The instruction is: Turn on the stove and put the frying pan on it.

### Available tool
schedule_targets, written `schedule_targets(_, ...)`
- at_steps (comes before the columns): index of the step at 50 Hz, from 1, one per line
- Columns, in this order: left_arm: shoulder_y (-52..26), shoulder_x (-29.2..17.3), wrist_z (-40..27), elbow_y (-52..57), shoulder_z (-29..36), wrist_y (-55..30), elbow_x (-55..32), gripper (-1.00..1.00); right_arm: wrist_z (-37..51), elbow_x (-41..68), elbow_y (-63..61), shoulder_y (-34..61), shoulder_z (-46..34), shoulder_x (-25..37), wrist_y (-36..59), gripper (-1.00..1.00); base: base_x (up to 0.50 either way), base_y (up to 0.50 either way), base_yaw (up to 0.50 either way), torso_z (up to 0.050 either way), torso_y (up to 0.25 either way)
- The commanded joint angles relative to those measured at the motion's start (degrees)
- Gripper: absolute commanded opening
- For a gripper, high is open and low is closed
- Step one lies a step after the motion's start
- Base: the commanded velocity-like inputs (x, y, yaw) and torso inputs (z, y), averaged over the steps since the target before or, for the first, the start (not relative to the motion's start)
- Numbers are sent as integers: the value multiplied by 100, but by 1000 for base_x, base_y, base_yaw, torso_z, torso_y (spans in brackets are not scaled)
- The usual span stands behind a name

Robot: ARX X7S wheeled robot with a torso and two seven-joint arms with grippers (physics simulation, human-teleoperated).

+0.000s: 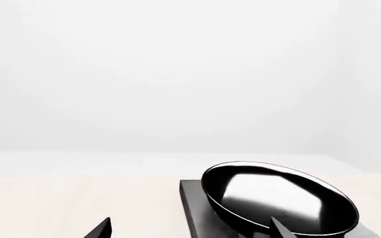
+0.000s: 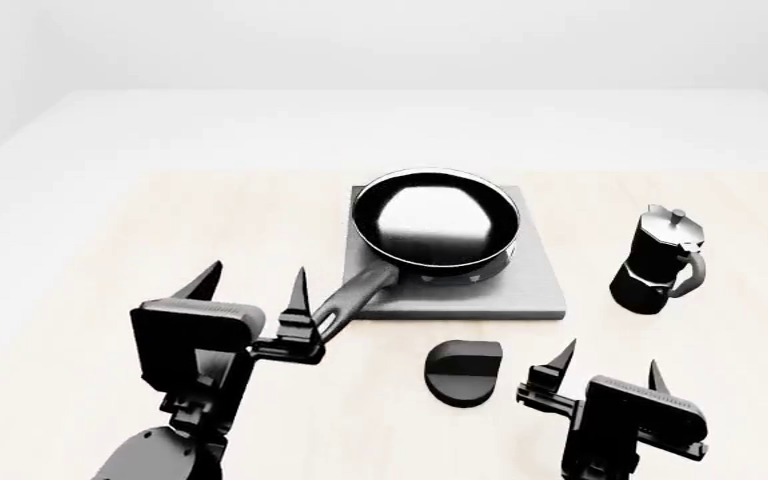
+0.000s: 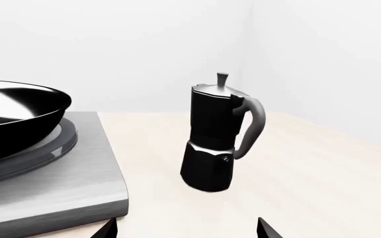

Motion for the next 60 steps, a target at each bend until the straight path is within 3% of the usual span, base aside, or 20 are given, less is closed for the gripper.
schedule_targets(1, 555, 235, 65, -790, -181, 1136, 233, 100, 23, -21, -22, -13, -17, 14, -23, 100, 0, 0, 0, 0, 0)
schedule_targets(22, 1181, 547, 93, -1499, -579, 2360, 37, 100, 193, -157, -419, -145, -77, 99, 154, 100, 0, 0, 0, 0, 0)
schedule_targets(32, 1149, 574, -77, -1628, -687, 2359, -2, 100, 230, -188, -680, -226, -105, 162, 242, 100, 0, 0, 0, 0, 0)
schedule_targets(42, 1235, 502, -295, -1356, -732, 2360, 123, 100, 356, -393, -1518, -263, -232, 386, 1066, 100, 0, 0, 0, 0, 0)
schedule_targets(60, 1501, 159, -707, -227, -890, 1962, -19, 100, 517, -386, -3362, -496, -50, 895, 2191, 100, 0, 0, 0, 0, 0)
